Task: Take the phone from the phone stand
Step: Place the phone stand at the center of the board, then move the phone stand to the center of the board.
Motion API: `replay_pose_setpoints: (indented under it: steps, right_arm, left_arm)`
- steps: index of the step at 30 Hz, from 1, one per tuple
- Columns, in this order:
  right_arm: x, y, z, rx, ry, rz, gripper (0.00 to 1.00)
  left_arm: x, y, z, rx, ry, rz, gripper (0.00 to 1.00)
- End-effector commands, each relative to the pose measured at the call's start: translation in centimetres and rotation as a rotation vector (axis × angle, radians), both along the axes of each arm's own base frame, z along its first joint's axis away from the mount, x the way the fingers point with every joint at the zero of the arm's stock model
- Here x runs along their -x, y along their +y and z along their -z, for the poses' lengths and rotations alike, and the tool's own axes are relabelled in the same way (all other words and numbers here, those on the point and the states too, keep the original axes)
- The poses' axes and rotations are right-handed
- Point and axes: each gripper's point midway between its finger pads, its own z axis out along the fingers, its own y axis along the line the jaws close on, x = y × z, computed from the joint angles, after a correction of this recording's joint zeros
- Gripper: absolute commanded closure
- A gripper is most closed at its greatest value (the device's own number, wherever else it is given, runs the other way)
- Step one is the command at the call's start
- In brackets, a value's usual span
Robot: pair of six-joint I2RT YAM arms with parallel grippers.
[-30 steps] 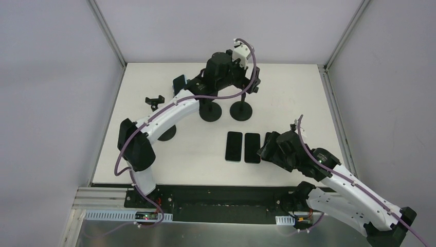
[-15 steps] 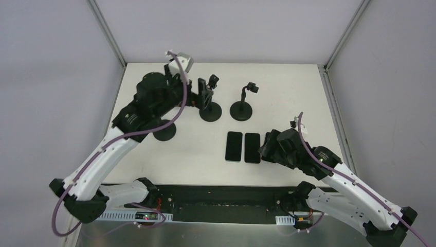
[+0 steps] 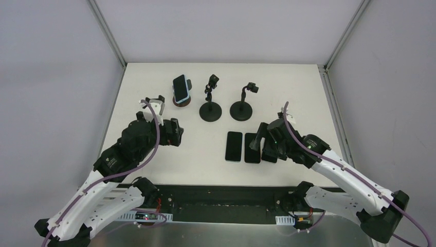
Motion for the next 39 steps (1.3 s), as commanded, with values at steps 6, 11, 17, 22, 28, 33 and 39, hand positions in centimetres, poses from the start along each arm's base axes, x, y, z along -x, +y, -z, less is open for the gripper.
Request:
replay_pose_setpoints:
  steps: [6,11,17,22,28,33,39]
  right_arm:
    - [0.7,1.0,-0.5,-0.035,0.037,-0.018,0.05]
    - [1.5,0.7,-1.2,-0.089,0.012,-0.027,0.05]
    - [1.9,0.2,-1.2,-0.113,-0.016,-0.022,0.05]
    - [2.3,0.2,-0.7,-0.106,0.008,-0.035,0.05]
    - [2.7,-0.1,-0.2,-0.106,0.011,-0.038,0.05]
    - [2.9,-0.4,0.4,-0.093,0.019,-0.042,0.05]
    - [3.2,-0.4,1.2,-0.081,0.043,-0.046,0.06]
  left_arm:
    - [-3.9,5.0,1.9,-0.075,0.102,-0.357,0.01]
    - [-6.0,7.1,2.1,-0.088,0.171,-0.396,0.03]
    - [-8.6,7.8,2.1,-0.162,0.192,-0.391,0.12]
    - [-10.7,8.0,2.4,-0.207,0.189,-0.41,0.23]
    - [-12.4,8.9,3.1,-0.212,0.204,-0.44,0.35]
    - [-13.5,9.7,3.3,-0.218,0.199,-0.463,0.4]
    - [-14.6,10.0,3.4,-0.223,0.191,-0.465,0.45]
